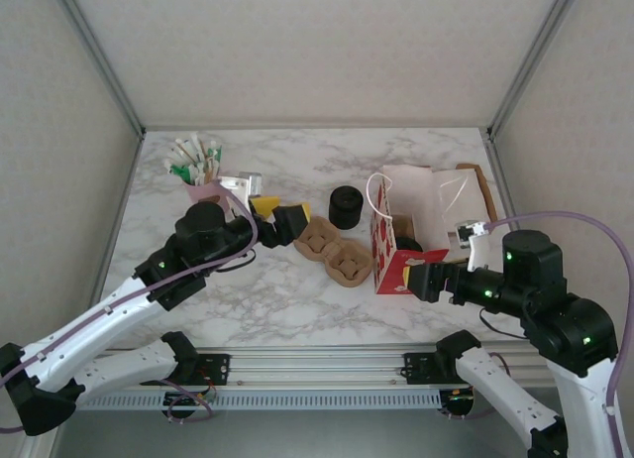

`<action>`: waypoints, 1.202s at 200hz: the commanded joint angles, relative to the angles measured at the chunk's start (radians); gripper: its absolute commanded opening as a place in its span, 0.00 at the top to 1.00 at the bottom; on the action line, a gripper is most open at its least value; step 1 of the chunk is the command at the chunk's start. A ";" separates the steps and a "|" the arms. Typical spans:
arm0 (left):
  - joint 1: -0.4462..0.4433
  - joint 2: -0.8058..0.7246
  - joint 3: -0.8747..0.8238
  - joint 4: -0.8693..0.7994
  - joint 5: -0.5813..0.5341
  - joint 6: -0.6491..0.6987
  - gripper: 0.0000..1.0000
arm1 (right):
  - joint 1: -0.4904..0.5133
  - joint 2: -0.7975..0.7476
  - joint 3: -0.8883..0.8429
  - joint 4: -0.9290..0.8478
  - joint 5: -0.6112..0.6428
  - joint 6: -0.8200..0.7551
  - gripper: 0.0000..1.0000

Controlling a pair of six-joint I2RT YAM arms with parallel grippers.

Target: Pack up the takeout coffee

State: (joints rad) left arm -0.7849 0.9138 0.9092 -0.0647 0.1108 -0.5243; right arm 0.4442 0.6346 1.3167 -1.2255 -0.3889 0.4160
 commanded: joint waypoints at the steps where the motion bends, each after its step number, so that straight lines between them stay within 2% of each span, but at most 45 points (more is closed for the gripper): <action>1: -0.009 0.019 -0.018 -0.020 -0.041 -0.006 0.00 | 0.008 0.001 -0.030 0.053 -0.050 0.006 0.01; 22: -0.010 0.051 -0.014 -0.013 -0.045 0.000 0.00 | 0.007 0.010 -0.046 0.077 -0.067 -0.006 0.01; 64: -0.009 0.140 0.031 0.004 -0.010 0.028 0.00 | 0.008 0.050 -0.046 0.097 -0.006 -0.035 0.01; 88: -0.009 0.203 0.072 0.019 0.020 0.051 0.00 | 0.007 0.080 -0.020 0.114 0.080 -0.015 0.01; 109: -0.009 0.267 0.120 0.022 0.045 0.069 0.00 | 0.007 0.092 -0.002 0.138 0.211 0.042 0.01; 143: -0.009 0.362 0.199 0.009 0.065 0.103 0.02 | 0.008 0.111 0.019 0.177 0.254 0.024 0.01; 176: -0.009 0.417 0.259 -0.007 0.074 0.124 0.07 | 0.008 0.206 0.111 0.120 0.326 0.014 0.01; 212: -0.005 0.449 0.307 -0.033 0.062 0.144 0.12 | 0.006 0.234 0.169 0.113 0.493 0.015 0.01; 227: -0.001 0.461 0.329 -0.057 0.052 0.152 0.13 | 0.005 0.251 0.186 0.110 0.503 0.002 0.01; 240: 0.002 0.466 0.346 -0.080 0.043 0.159 0.13 | 0.006 0.266 0.197 0.114 0.465 -0.011 0.01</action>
State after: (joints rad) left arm -0.7849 1.3693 1.1999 -0.0967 0.1638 -0.4015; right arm 0.4442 0.8848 1.4685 -1.1103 0.0425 0.4305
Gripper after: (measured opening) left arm 0.876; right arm 0.988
